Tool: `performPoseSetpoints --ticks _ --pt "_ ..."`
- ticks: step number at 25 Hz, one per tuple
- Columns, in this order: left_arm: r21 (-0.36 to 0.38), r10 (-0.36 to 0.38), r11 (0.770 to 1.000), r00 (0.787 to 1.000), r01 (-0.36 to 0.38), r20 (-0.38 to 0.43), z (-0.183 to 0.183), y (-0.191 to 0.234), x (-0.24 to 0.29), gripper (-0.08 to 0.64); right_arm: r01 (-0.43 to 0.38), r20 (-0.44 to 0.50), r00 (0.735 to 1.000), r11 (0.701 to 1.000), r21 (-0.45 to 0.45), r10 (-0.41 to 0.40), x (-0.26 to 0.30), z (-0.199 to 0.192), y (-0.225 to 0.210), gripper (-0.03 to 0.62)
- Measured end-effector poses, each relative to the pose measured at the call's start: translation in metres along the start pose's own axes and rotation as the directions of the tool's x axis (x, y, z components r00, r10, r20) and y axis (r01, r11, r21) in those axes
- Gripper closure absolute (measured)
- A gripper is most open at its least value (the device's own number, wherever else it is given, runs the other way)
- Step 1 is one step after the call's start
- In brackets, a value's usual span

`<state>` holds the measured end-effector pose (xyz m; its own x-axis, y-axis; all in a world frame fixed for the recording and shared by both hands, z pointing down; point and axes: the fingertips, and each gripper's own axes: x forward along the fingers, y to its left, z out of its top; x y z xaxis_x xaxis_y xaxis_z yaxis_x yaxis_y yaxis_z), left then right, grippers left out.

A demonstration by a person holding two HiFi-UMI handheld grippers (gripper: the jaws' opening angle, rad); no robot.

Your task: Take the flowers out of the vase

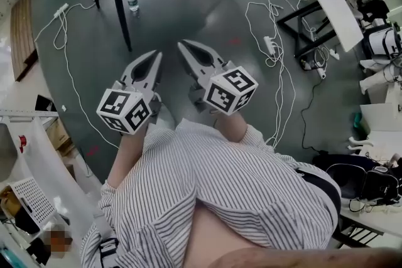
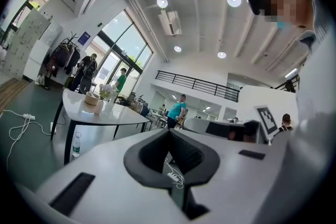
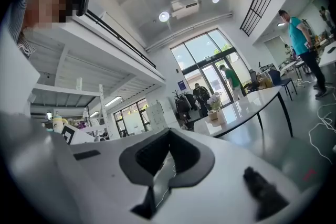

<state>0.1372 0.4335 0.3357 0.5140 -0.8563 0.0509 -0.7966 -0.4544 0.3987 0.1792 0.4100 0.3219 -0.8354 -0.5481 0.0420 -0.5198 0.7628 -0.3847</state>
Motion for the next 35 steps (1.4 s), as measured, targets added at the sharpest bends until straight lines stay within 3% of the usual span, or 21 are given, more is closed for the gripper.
performPoseSetpoints --ticks 13,26,35 --pt "0.046 -0.046 0.998 0.998 0.044 0.04 0.093 0.157 0.074 0.551 0.061 0.075 0.996 0.997 -0.036 -0.058 0.171 0.053 -0.058 0.578" --pt "0.015 -0.076 0.997 0.997 0.076 0.003 0.116 0.229 0.132 0.551 0.101 0.032 0.994 0.995 -0.011 -0.101 0.25 0.058 -0.108 0.578" --pt "0.013 -0.009 1.0 1.0 0.009 0.026 0.144 0.293 0.184 0.551 0.061 0.009 0.998 0.998 -0.02 -0.061 0.319 0.078 -0.154 0.578"
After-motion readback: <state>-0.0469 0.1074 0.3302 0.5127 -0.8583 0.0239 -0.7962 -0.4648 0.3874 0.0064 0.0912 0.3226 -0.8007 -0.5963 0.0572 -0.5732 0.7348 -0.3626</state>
